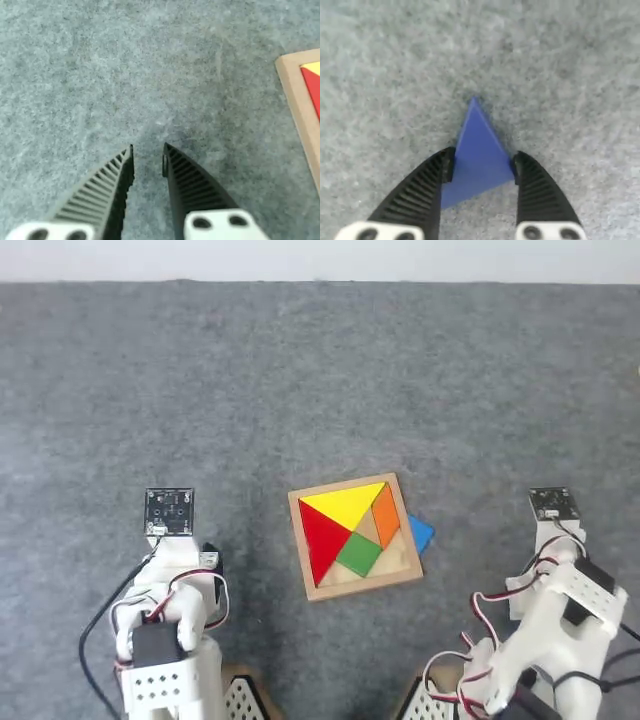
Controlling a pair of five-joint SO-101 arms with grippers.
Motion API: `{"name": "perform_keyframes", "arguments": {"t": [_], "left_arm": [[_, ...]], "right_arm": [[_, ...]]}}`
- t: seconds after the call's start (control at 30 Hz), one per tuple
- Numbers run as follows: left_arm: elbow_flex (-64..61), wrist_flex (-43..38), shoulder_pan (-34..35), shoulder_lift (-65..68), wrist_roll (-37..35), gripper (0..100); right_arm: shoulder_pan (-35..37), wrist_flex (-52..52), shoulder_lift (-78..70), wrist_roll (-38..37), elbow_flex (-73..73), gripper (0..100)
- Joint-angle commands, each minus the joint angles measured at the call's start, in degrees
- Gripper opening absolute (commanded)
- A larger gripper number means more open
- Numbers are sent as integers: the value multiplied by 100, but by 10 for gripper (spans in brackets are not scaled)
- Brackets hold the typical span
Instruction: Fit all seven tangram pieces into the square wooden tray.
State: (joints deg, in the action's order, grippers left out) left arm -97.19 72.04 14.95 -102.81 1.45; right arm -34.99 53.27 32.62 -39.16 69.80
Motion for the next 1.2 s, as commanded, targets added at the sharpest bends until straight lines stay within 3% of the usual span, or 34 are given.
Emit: {"name": "perform_keyframes", "arguments": {"t": [0.0,0.27,0.4,0.53,0.63,0.83,0.97,1.17], "left_arm": [[75,18,35,-114,9,93],[75,18,35,-114,9,93],[75,18,35,-114,9,93],[75,18,26,-114,9,93],[75,18,35,-114,9,93],[75,18,26,-114,9,93],[75,18,26,-114,9,93],[75,18,26,-114,9,93]], "right_arm": [[-31,-22,145,-35,-18,46],[-31,848,215,466,-835,43],[-101,1481,215,176,-1257,50],[-374,1868,426,-18,-1257,156],[-453,2255,1059,-141,-932,226],[-734,1974,2176,-369,26,233],[-752,2123,1490,-888,-62,231],[-743,1982,-655,-1495,-519,231]]}}
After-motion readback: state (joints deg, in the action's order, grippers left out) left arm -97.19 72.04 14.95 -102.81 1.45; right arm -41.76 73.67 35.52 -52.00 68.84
